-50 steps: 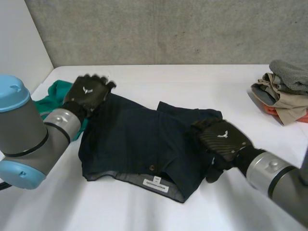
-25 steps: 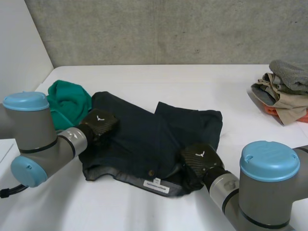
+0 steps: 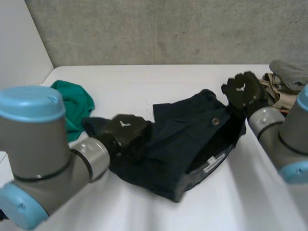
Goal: Fold the laundry.
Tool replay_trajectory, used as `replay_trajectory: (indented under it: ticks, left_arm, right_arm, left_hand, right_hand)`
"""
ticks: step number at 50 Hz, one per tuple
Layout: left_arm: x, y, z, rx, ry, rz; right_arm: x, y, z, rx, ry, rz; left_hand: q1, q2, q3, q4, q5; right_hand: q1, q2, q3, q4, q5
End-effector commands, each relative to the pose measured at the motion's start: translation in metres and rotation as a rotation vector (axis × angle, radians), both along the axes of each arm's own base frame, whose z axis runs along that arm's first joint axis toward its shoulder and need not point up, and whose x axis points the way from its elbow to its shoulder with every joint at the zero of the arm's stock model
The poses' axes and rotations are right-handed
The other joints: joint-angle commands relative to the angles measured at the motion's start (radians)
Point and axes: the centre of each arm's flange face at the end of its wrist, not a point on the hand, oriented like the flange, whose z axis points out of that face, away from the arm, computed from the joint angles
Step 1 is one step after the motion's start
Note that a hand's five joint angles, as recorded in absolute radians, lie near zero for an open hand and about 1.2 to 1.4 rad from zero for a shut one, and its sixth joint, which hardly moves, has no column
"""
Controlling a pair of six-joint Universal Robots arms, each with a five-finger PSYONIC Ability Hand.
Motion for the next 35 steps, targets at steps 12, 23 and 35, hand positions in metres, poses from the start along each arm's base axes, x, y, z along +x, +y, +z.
replay_trajectory:
  ticks: [12,23,35]
  left_arm:
    - [-0.078,0.018,-0.009,0.051,0.368,-0.031]
    - [-0.029,0.002,0.042,-0.116,0.367,0.051]
    - [0.031,-0.015,0.045,-0.27,0.063,0.154]
  right_arm:
    - [0.037,-0.091,-0.019,-0.288,-0.112,0.126]
    - [0.005,-0.051,0.023,-0.11,-0.143,0.007]
    - [-0.025,0.032,0.068,0.311,-0.081,-0.055]
  left_hand:
    - [-0.598,-0.669,-0.661,-0.673,-0.621]
    - [-0.691,-0.762,-0.753,-0.765,-0.713]
    - [-0.705,-0.776,-0.768,-0.78,-0.728]
  right_hand:
    - [-0.231,-0.426,-0.429,-0.431,-0.408]
    - [-0.811,-1.006,-1.009,-1.011,-0.988]
    - [-0.789,-0.984,-0.987,-0.989,-0.966]
